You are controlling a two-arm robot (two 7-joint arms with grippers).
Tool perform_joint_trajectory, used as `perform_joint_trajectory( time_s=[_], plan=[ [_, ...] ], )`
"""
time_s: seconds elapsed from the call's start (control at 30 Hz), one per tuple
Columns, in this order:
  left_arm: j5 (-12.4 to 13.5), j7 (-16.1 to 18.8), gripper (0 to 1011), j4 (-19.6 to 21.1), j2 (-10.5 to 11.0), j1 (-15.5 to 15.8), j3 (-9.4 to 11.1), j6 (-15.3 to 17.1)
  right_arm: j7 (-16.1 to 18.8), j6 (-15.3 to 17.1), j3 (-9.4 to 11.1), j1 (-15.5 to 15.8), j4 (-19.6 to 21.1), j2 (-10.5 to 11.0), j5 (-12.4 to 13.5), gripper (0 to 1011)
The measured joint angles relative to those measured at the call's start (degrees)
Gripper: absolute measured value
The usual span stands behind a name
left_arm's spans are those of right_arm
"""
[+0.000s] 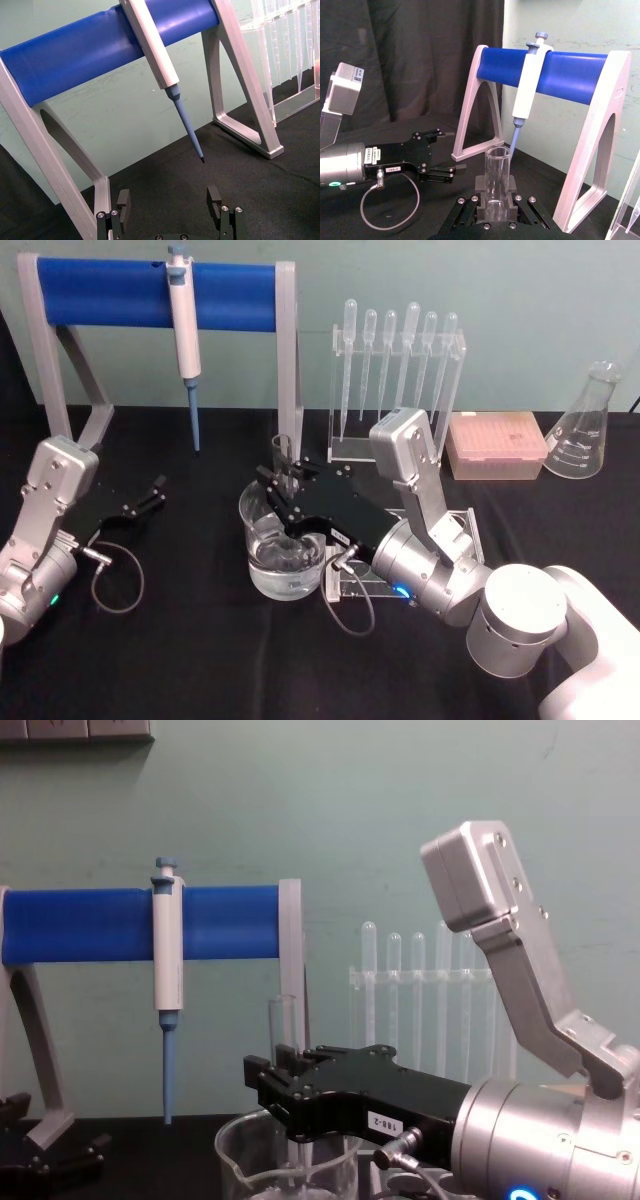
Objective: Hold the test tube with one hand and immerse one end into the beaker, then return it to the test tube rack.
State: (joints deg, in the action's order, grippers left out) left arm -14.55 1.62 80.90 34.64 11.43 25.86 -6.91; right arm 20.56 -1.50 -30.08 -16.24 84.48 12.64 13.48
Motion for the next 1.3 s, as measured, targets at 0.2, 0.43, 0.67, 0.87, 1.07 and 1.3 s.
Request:
perform_joint_trajectory(
  time_s=[0.2, 0.43, 0.67, 0.87, 1.07, 1.3],
  plan=[
    [0.0, 0.0, 1000, 0.0, 0.0, 0.0, 0.0, 0.0, 0.0, 0.0, 0.0, 0.0, 0.0, 0.0, 0.0, 225],
    [0.0, 0.0, 1000, 0.0, 0.0, 0.0, 0.0, 0.0, 0.0, 0.0, 0.0, 0.0, 0.0, 0.0, 0.0, 225],
    [0.0, 0.0, 1000, 0.0, 0.0, 0.0, 0.0, 0.0, 0.0, 0.0, 0.0, 0.0, 0.0, 0.0, 0.0, 225],
    [0.0, 0.0, 1000, 0.0, 0.0, 0.0, 0.0, 0.0, 0.0, 0.0, 0.0, 0.0, 0.0, 0.0, 0.0, 225],
    [0.0, 0.0, 1000, 0.0, 0.0, 0.0, 0.0, 0.0, 0.0, 0.0, 0.0, 0.0, 0.0, 0.0, 0.0, 225],
    [0.0, 0.0, 1000, 0.0, 0.0, 0.0, 0.0, 0.0, 0.0, 0.0, 0.0, 0.0, 0.0, 0.0, 0.0, 225]
  ],
)
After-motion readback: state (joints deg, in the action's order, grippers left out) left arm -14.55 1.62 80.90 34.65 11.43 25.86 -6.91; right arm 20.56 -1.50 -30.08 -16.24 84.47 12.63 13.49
